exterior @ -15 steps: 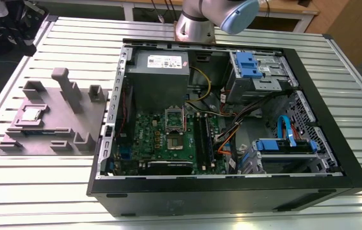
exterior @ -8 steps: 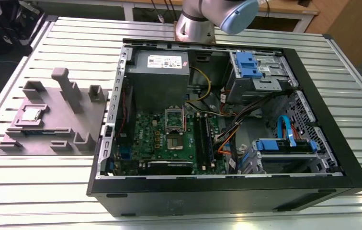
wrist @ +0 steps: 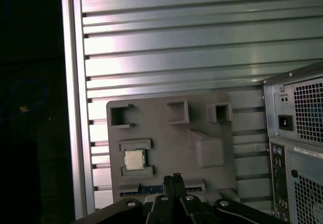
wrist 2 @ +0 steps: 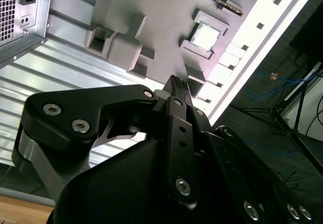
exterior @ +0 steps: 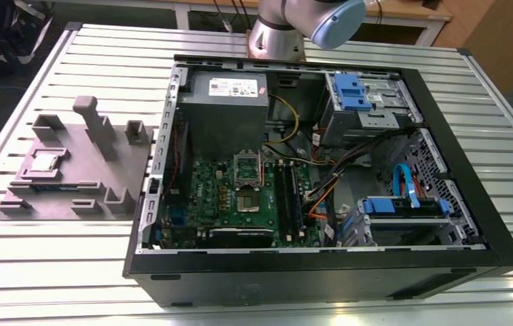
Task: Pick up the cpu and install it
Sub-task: 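Reach for the cpu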
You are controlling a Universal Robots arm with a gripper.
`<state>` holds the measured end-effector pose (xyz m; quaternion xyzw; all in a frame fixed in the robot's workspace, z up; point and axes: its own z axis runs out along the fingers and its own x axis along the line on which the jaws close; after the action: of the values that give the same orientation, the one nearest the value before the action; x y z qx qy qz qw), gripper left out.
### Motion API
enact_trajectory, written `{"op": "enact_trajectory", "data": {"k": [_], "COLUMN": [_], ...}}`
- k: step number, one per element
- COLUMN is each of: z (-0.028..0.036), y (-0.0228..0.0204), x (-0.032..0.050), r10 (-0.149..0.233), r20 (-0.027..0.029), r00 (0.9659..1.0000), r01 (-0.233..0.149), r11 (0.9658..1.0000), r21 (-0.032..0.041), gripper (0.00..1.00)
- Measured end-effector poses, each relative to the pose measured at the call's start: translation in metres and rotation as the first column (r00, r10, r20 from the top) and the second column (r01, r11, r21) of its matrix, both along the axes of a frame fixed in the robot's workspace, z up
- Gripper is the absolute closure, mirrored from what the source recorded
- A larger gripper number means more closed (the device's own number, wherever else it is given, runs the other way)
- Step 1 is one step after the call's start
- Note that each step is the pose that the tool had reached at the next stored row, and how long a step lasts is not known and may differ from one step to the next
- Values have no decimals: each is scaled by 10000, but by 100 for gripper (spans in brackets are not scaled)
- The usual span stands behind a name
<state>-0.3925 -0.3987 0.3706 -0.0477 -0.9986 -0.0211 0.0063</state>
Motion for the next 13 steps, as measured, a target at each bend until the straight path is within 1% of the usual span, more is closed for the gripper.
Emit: {"op": "enact_trajectory", "data": {"k": [3,13], "z": [0,0], "y": [0,0], "x": [-42,-51], "r10": [0,0], "r20": [-2,-1], "r00": [10000,10000], "r01": [0,0], "r11": [10000,10000], "r21": [-1,0], "gripper": [90,90]}}
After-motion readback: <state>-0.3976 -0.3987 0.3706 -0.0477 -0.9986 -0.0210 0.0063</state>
